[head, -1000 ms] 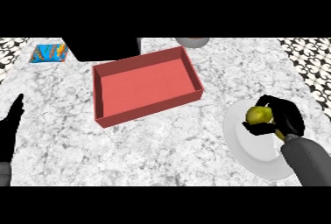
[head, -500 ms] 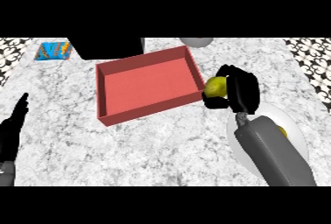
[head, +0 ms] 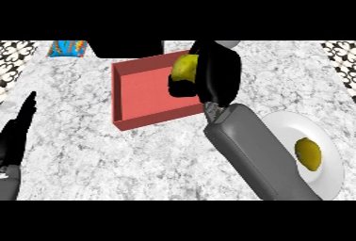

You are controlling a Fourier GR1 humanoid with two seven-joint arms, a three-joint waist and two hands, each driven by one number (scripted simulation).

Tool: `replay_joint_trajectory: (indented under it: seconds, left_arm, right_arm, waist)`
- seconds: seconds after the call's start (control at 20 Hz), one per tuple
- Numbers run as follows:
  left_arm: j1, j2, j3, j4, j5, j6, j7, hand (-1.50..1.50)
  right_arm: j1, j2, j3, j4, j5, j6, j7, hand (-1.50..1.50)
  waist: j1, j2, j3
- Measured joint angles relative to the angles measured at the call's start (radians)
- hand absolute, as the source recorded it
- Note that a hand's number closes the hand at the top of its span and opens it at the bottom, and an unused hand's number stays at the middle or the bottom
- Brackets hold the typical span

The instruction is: Pick the pear from the plate and place it in the cardboard box

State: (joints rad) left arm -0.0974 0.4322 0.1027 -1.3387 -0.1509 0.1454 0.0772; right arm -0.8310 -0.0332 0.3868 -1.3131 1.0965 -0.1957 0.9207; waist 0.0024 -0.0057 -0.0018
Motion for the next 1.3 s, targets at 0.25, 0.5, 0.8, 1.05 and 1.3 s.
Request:
replay_joint_trajectory:
  seconds: [0.25,0.5,0.8,1.05,1.3]
  left_arm:
    - [-0.017,-0.008,-0.006,-0.01,-0.012,-0.008,0.013,0.0]
    - [-0.043,-0.017,-0.005,0.016,-0.018,-0.014,-0.002,0.0]
    - [-0.066,-0.032,-0.018,0.008,-0.028,-0.018,0.007,0.0]
    - [-0.073,-0.046,-0.029,0.011,-0.038,-0.016,-0.009,0.0]
    - [-0.087,-0.046,-0.025,0.034,-0.038,-0.023,-0.021,0.0]
  right_arm:
    - [-0.144,0.022,-0.082,0.155,-0.077,-0.063,0.008,1.5]
    - [-0.269,0.029,-0.139,0.388,-0.176,-0.175,-0.048,1.5]
    - [-0.397,0.031,-0.222,0.67,-0.25,-0.293,-0.147,1.5]
    - [-0.444,0.033,-0.258,0.855,-0.264,-0.377,-0.176,-1.5]
    - [-0.46,0.033,-0.342,0.947,-0.346,-0.423,-0.218,-1.5]
  waist:
    - [0.018,0.008,0.001]
    - [0.035,0.016,0.001]
    - [0.057,0.024,0.001]
    - [0.076,0.034,0.001]
    - [0.087,0.041,0.001]
